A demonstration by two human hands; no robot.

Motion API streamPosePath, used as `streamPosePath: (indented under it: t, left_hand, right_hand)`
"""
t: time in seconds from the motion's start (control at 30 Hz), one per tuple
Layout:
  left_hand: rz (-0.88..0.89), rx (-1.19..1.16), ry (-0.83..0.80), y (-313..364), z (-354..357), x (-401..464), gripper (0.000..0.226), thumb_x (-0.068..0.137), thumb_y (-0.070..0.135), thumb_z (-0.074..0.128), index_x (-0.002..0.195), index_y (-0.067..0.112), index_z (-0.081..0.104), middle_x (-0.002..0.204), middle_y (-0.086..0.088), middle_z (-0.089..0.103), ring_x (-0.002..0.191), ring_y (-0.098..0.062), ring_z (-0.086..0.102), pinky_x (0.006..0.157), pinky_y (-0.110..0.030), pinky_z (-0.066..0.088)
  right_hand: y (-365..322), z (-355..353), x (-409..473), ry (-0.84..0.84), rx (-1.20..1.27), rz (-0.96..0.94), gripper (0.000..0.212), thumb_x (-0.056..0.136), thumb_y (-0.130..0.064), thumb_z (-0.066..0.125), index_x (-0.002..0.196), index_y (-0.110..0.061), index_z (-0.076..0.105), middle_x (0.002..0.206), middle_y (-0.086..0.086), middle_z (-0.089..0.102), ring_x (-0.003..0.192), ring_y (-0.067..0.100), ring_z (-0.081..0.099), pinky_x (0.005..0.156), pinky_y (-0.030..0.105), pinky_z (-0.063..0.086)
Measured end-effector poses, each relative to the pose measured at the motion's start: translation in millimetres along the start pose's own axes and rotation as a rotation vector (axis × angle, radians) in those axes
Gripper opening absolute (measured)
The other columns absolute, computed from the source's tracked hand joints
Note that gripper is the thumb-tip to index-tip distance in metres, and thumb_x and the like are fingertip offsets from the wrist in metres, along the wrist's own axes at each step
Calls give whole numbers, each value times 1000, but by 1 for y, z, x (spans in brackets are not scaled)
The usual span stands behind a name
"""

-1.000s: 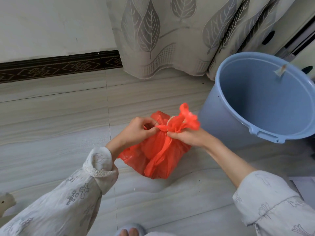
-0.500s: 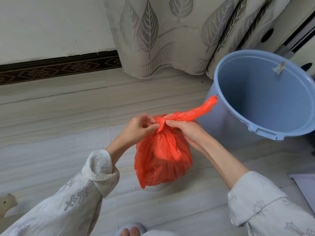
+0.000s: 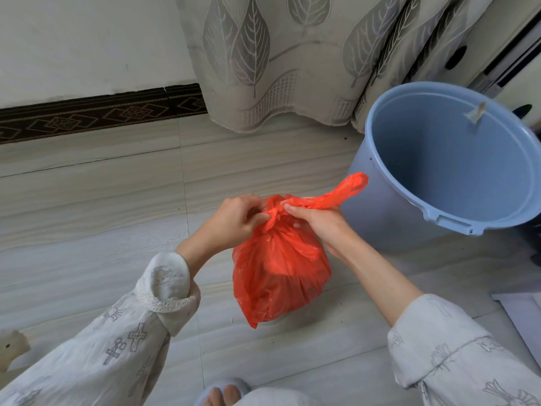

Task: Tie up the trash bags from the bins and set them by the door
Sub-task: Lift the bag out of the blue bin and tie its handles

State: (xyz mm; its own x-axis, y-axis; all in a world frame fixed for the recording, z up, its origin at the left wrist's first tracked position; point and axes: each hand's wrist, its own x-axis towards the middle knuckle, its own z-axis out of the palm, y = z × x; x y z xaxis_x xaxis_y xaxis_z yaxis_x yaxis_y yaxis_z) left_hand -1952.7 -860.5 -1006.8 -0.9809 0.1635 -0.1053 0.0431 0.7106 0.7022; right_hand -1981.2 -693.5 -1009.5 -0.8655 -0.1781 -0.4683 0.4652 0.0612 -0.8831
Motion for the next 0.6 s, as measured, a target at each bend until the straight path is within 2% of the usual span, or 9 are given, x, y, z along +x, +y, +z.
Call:
streamPosePath:
  t: [0.13,0.27,0.37,0.47,0.6]
  left_hand:
    - [11,41,19,-7,5,-9,9,84,6,57,89,0,63,87,-12,62,76,-20,50,66,-16,29]
    - [-11,69,3,-18,8,-19,14,84,12,56,87,-1,61,79,-3,54,71,-18,47,61,-16,28]
    - [-8,99,-3,-26,7,-25,11,84,10,55,85,0,60,78,-1,51,71,-20,48,64,-19,29]
    - [-6,126,-1,-32,5,-31,5,84,3,56,85,1,60,78,-2,52,71,-21,50,67,-22,34]
    - [-16,144,3,-34,4,-31,5,83,2,56,86,0,60,79,-2,52,72,-21,49,66,-20,32]
  right_hand:
    - [-1,-11,2,125,-46,68,16,74,-5,72,70,-19,65,71,-5,66,60,5,63,56,17,49]
    - [6,-22,0,198,-113,142,16,74,-8,73,68,-19,63,70,-3,63,57,5,58,51,17,44]
    - [8,-25,-5,211,-147,162,21,76,-7,71,64,-20,61,61,-9,62,43,-5,56,37,7,36]
    - [3,-30,-6,177,-137,214,20,78,-5,68,66,-17,59,40,-11,61,34,1,57,29,10,29]
    - [2,-34,-7,167,-191,226,17,80,-8,67,68,-16,59,37,-8,60,31,3,56,28,11,26]
